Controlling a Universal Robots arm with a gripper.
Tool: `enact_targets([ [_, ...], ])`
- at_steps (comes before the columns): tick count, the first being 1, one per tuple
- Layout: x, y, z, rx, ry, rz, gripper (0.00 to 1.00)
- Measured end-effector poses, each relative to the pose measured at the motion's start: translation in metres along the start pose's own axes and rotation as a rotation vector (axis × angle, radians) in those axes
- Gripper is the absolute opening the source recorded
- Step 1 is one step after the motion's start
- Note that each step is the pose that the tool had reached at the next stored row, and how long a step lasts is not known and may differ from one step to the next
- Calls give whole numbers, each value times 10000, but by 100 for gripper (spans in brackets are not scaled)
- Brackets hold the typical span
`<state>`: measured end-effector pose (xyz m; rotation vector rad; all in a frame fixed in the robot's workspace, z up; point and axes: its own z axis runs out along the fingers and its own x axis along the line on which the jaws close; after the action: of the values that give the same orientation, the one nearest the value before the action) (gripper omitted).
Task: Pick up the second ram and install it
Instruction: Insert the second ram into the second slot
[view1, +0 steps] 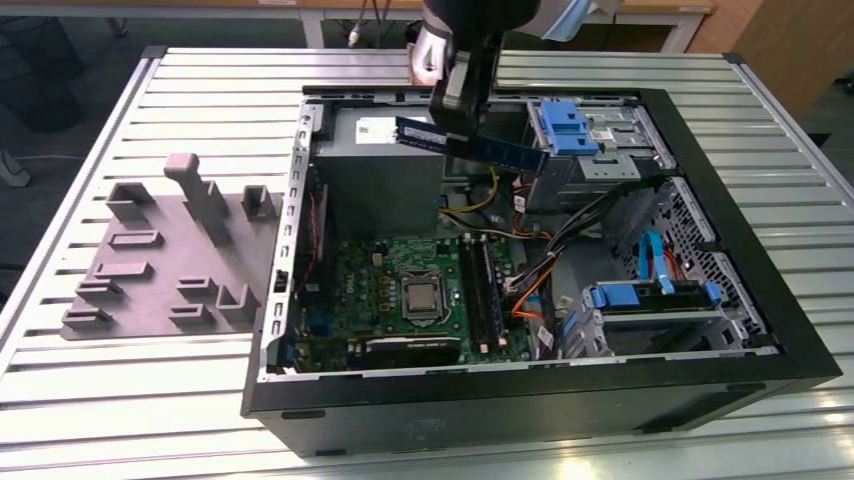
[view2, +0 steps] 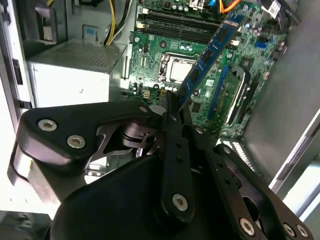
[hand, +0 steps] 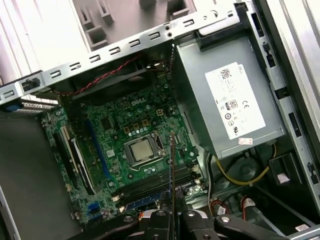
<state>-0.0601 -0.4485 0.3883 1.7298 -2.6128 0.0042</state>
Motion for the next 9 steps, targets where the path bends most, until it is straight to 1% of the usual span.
enact_targets([
  [9,0,0,23,-10,-4,1543,14],
])
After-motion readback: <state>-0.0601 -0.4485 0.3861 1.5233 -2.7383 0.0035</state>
